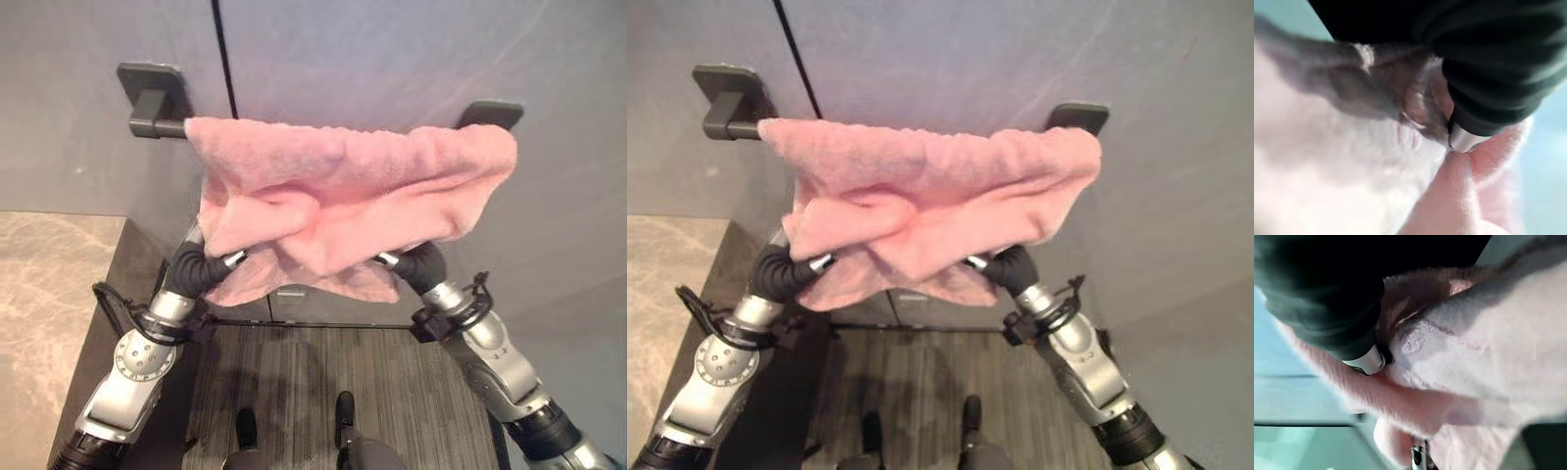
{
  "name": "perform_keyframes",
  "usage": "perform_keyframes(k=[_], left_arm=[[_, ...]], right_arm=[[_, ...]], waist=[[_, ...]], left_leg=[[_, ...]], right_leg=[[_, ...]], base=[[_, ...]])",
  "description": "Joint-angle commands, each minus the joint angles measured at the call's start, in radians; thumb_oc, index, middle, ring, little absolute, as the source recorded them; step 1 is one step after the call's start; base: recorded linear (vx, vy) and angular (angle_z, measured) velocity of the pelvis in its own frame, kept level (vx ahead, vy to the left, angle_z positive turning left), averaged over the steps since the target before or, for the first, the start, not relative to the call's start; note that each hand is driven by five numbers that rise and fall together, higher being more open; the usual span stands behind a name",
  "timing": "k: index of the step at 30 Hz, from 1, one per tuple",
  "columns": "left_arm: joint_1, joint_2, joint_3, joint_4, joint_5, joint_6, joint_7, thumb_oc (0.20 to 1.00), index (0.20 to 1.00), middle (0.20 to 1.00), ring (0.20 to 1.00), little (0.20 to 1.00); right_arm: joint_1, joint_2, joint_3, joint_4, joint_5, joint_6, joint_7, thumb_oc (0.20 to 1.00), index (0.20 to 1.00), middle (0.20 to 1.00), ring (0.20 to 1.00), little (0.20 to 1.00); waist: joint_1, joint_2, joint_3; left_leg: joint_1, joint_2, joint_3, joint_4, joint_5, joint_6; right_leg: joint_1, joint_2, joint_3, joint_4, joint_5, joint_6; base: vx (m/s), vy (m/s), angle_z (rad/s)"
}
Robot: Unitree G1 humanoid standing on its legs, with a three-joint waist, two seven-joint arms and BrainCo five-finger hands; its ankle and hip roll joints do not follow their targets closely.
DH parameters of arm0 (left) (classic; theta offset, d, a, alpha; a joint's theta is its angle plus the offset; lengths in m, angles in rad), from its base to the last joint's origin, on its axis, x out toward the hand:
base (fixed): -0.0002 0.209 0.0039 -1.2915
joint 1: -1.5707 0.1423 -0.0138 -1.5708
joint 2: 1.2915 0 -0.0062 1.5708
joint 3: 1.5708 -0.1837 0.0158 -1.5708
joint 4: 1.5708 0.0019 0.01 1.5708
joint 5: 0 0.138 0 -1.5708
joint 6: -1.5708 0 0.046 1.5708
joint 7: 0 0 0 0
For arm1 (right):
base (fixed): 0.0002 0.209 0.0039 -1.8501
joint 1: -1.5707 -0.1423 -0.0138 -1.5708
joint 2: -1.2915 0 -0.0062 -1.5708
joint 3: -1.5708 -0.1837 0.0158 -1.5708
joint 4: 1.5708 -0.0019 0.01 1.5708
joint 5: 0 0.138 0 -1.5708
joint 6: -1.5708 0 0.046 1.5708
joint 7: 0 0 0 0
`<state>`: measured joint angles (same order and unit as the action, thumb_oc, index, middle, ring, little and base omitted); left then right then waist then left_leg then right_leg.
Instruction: Put brush and paste in cup on sink, flatten towel.
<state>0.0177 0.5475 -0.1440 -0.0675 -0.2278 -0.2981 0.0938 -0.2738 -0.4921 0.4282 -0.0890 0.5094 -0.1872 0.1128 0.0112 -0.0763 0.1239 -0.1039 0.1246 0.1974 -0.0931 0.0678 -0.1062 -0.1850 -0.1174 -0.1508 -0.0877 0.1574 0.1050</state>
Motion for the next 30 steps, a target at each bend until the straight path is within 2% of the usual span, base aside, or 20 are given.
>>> perform_keyframes(k=[1,7,10,13,20,22,24,26,27,28,29,30], left_arm=[[-0.075,0.049,-0.024,0.039,0.012,-0.015,0.040,0.200,0.200,0.200,0.200,0.200],[-0.082,0.030,-0.039,0.006,0.008,-0.021,0.032,0.200,0.200,0.200,0.200,0.200],[-0.089,0.041,-0.058,0.024,0.066,-0.018,0.040,0.200,0.200,0.200,0.200,0.200],[-0.064,0.024,-0.062,0.005,0.026,-0.020,0.023,0.200,0.200,0.200,0.200,0.200],[-0.032,0.031,-0.020,-0.072,0.043,-0.041,0.042,0.200,0.200,0.200,0.200,0.200],[-0.006,0.009,-0.032,-0.020,0.000,-0.023,0.033,0.200,0.200,0.200,0.200,0.200],[-0.016,-0.010,-0.086,0.112,-0.003,0.010,0.021,0.200,0.200,0.200,0.200,0.200],[-0.053,-0.011,-0.111,0.159,0.029,0.019,0.039,0.200,0.200,0.200,0.200,0.200],[-0.083,0.027,-0.099,0.077,0.077,-0.012,0.050,0.200,0.200,0.200,0.200,0.200],[-0.077,0.024,-0.088,0.005,0.009,-0.026,0.035,0.200,0.200,0.200,0.200,0.200],[-0.076,0.024,-0.087,0.004,0.008,-0.025,0.034,0.200,0.200,0.200,0.200,0.200],[-0.044,0.017,-0.065,-0.032,-0.027,-0.021,0.027,0.200,0.200,0.200,0.200,0.200]], right_arm=[[-0.058,0.025,-0.018,0.008,-0.148,-0.026,-0.091,0.200,0.200,0.200,0.200,0.200],[0.008,0.047,-0.078,-0.070,-0.067,-0.055,-0.075,0.200,0.200,0.200,0.200,0.200],[0.039,0.051,-0.116,-0.061,-0.068,-0.062,-0.104,0.200,0.200,0.200,0.200,0.200],[0.089,0.068,-0.145,-0.091,-0.022,-0.080,-0.091,0.200,0.200,0.200,0.200,0.200],[0.102,0.084,-0.167,-0.160,0.025,-0.113,-0.086,0.200,0.200,0.200,0.200,0.200],[0.106,0.086,-0.146,-0.116,0.008,-0.095,-0.093,0.200,0.200,0.200,0.200,0.200],[0.095,0.087,-0.105,-0.018,-0.048,-0.053,-0.113,0.200,0.200,0.200,0.200,0.200],[0.078,0.103,-0.076,0.053,-0.055,-0.042,-0.139,0.200,0.200,0.200,0.200,0.200],[0.059,0.083,-0.097,-0.027,-0.084,-0.070,-0.149,0.200,0.200,0.200,0.200,0.200],[0.058,0.075,-0.104,-0.122,-0.026,-0.095,-0.108,0.200,0.200,0.200,0.200,0.200],[0.058,0.075,-0.104,-0.124,-0.025,-0.094,-0.107,0.200,0.200,0.200,0.200,0.200],[0.085,0.074,-0.136,-0.207,-0.020,-0.098,-0.112,0.200,0.200,0.200,0.200,0.200]], waist=[[0.006,-0.010,-0.015],[-0.002,-0.010,-0.017],[-0.009,-0.009,-0.020],[-0.018,-0.010,-0.024],[-0.020,-0.007,-0.022],[-0.020,-0.005,-0.019],[-0.020,-0.002,-0.020],[-0.018,0.002,-0.019],[-0.020,0.010,-0.010],[-0.021,0.012,-0.002],[-0.021,0.011,-0.004],[-0.025,0.009,-0.009]], left_leg=[[0.012,-0.013,-0.011,0.006,-0.010,-0.006],[0.009,-0.011,-0.017,0.006,-0.008,-0.009],[0.013,-0.009,-0.020,0.006,-0.010,-0.009],[0.024,-0.006,-0.015,0.006,-0.014,-0.008],[0.035,-0.003,-0.006,0.006,-0.019,-0.006],[0.032,-0.003,-0.003,0.006,-0.016,-0.004],[0.034,-0.003,-0.001,0.006,-0.015,-0.002],[0.037,-0.003,0.000,0.006,-0.015,-0.001],[0.035,-0.002,0.001,0.006,-0.016,-0.003],[0.032,-0.002,-0.001,0.006,-0.016,-0.004],[0.028,-0.002,-0.001,0.006,-0.013,-0.004],[0.024,0.000,0.001,0.006,-0.011,-0.005]], right_leg=[[0.049,-0.078,-0.006,0.000,-0.034,0.095],[0.051,-0.083,-0.014,0.000,-0.033,0.097],[0.059,-0.082,-0.016,0.000,-0.035,0.096],[0.066,-0.079,-0.015,0.000,-0.040,0.095],[0.070,-0.076,-0.005,0.000,-0.044,0.094],[0.061,-0.074,-0.002,0.000,-0.041,0.093],[0.062,-0.074,0.000,0.000,-0.041,0.091],[0.065,-0.075,0.000,0.000,-0.041,0.090],[0.062,-0.074,0.002,0.000,-0.042,0.092],[0.056,-0.073,0.004,0.000,-0.043,0.093],[0.052,-0.073,0.005,0.000,-0.040,0.092],[0.048,-0.073,0.006,0.000,-0.041,0.093]], base=[[-0.02,0.012,0.04],[-0.01,0.008,0.10],[0.00,-0.003,0.04],[0.03,-0.001,-0.01],[0.01,-0.004,-0.01],[0.00,0.000,0.00],[0.00,0.000,0.00],[0.00,0.000,0.00],[0.00,0.000,0.00],[0.00,0.000,0.00],[0.00,-0.007,-0.06],[0.00,-0.007,-0.08]])
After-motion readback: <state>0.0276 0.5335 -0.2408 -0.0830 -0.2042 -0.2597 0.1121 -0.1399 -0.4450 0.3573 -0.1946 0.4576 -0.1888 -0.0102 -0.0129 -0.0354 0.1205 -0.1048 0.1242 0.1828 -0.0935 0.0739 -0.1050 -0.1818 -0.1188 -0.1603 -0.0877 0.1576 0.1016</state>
